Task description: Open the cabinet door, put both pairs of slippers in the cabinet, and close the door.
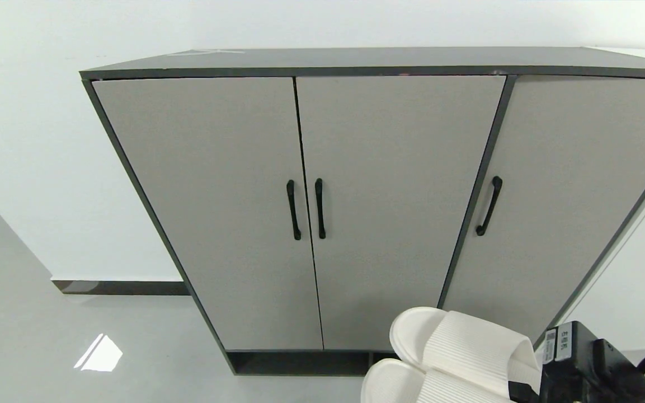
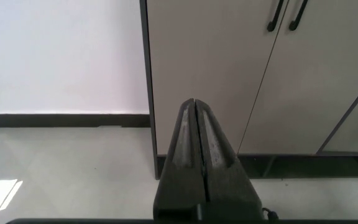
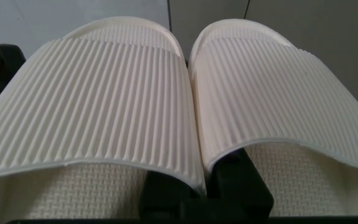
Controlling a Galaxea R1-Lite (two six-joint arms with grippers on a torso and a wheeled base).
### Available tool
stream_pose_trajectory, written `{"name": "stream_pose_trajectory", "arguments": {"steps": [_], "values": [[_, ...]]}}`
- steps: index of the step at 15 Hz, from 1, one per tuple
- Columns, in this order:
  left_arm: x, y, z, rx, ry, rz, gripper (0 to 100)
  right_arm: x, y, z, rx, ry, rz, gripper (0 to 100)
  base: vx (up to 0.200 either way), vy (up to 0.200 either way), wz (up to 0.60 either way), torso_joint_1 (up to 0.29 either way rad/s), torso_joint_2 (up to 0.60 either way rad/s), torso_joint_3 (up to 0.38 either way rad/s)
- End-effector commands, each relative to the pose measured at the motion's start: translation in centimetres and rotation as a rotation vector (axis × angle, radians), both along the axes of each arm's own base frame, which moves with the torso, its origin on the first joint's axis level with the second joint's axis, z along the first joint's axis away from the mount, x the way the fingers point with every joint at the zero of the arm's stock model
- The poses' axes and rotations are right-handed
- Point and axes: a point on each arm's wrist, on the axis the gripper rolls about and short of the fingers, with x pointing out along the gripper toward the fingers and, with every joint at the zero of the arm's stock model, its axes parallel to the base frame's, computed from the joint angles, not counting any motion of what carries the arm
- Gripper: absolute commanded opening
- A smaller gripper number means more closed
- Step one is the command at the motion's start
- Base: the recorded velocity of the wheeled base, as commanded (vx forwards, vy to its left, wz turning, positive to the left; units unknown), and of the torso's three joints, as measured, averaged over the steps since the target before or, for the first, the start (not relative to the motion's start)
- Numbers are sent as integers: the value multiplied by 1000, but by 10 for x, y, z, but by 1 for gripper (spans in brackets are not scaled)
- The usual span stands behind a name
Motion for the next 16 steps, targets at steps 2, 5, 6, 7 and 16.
{"name": "stream_pose_trajectory", "arguments": {"steps": [2,5,6,7,16], "values": [[0,0,0,5,1,0,0,-4,-4,-5,-12,14,42,0,200,0,0,-12,0,5],[0,0,0,51,4,3,0,-10,-10,-10,-33,11,131,0,0,0,0,0,0,0],[0,0,0,83,5,1,0,-10,-10,-10,-33,8,129,0,0,0,0,0,0,0],[0,0,-1,89,7,1,100,-10,-11,-10,-34,9,129,0,0,0,0,0,0,0],[26,-8,134,-78,9,-486,100,-7,-10,-9,-32,4,117,0,0,0,0,0,0,0]]}}
